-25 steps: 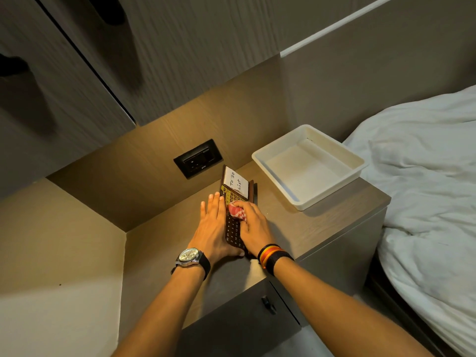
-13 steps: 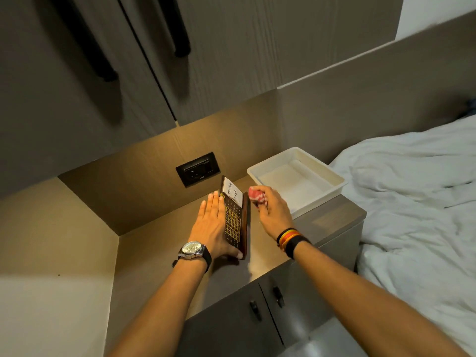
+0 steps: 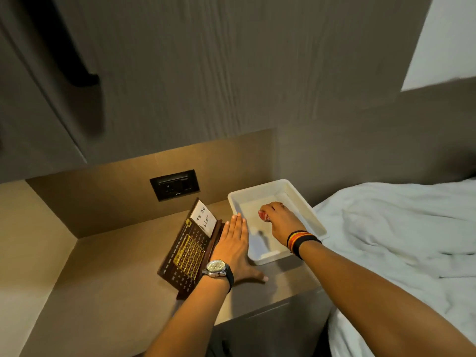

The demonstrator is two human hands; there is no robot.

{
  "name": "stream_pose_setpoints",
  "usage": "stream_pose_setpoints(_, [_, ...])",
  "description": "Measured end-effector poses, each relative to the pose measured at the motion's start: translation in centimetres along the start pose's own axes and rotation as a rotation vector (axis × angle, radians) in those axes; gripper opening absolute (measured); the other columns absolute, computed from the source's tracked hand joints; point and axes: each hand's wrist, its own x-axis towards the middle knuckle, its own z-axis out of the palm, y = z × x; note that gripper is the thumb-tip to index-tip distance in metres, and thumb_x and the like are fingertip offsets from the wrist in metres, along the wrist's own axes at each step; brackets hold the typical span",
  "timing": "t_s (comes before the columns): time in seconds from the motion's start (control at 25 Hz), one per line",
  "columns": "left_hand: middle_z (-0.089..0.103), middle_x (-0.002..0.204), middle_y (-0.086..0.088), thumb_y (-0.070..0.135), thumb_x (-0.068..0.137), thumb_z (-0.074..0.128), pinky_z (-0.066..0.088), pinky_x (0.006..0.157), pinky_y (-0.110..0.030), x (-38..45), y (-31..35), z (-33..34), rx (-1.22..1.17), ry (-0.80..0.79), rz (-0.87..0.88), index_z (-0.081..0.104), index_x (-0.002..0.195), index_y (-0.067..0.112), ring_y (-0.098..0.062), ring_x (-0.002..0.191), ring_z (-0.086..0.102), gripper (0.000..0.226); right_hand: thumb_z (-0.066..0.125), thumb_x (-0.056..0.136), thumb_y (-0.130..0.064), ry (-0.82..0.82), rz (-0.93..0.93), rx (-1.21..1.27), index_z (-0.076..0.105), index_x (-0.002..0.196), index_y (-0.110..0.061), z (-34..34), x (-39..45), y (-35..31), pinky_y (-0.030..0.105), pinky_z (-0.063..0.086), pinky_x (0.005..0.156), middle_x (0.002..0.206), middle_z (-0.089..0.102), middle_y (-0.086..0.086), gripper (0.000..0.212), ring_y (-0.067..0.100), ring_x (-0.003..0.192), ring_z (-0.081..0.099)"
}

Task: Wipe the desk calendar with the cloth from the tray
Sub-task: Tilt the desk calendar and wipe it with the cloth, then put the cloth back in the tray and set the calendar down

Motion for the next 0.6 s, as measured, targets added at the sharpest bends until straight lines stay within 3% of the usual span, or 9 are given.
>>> stream_pose_setpoints(0.16, [-0.032,0.164,-0.015,0.1,0.048,0.055,-0.019,0.122,-0.041,1.5,1.6,1.9,0.005,-0.032,-0.038,-0.025,0.155,0.006,-0.03,0.153,-0.027,0.164,0.053,0.096,0.0,-0.149,-0.008,-0.061,0.059,0.123,-0.017,2.0,1.5,1.6,0.042,0.051,0.1,0.126,0.061,0.011,0.033,0.034,0.114,0.058])
stream_pose_setpoints(0.28, [-0.03,0.165,-0.013,0.1,0.048,0.056,-0.02,0.12,-0.04,1.4,1.9,2.5,-0.01,-0.058,-0.077,-0.026,0.155,0.009,-0.029,0.153,-0.026,0.163,0.052,0.099,-0.009,-0.269,0.029,-0.063,0.058,0.131,-0.018,3.1,1.7,2.1,0.044,0.041,0.116,0.137,0.058,0.013,0.033,0.036,0.13,0.052])
stream_pose_setpoints(0.36, [-0.03,0.165,-0.012,0.099,0.049,0.058,-0.02,0.12,-0.039,1.4,2.1,2.6,-0.041,-0.065,-0.095,-0.027,0.155,0.011,-0.029,0.153,-0.025,0.162,0.055,0.098,-0.019,-0.42,0.03,-0.086,0.04,0.154,-0.016,3.2,2.2,2.4,0.048,0.016,0.129,0.165,0.032,0.017,0.058,0.04,0.154,0.025])
stream_pose_setpoints(0.44, [-0.035,0.162,-0.011,0.097,0.052,0.06,-0.018,0.121,-0.04,1.0,2.3,2.4,-0.067,-0.052,-0.11,-0.033,0.152,0.014,-0.029,0.152,-0.028,0.16,0.056,0.098,-0.037,-0.528,-0.018,-0.129,0.004,0.167,-0.018,2.7,2.3,2.5,0.053,-0.007,0.127,0.175,-0.011,0.014,0.089,0.037,0.161,-0.011])
stream_pose_setpoints(0.52, [-0.041,0.158,-0.009,0.095,0.055,0.06,-0.016,0.124,-0.042,-0.1,2.3,2.1,-0.126,-0.011,-0.124,-0.037,0.149,0.016,-0.028,0.15,-0.033,0.157,0.047,0.1,-0.05,-0.439,-0.127,-0.133,-0.012,0.165,-0.021,2.0,2.8,2.3,0.054,-0.015,0.124,0.17,-0.029,0.009,0.093,0.032,0.159,-0.025])
stream_pose_setpoints(0.6, [-0.042,0.159,-0.007,0.097,0.06,0.054,-0.014,0.125,-0.042,-2.2,2.4,2.1,-0.227,0.087,-0.152,-0.031,0.154,0.015,-0.025,0.15,-0.035,0.151,0.039,0.104,-0.051,-0.264,-0.225,-0.069,-0.012,0.165,-0.022,1.4,3.5,1.5,0.049,-0.013,0.126,0.171,-0.028,0.003,0.085,0.025,0.16,-0.022])
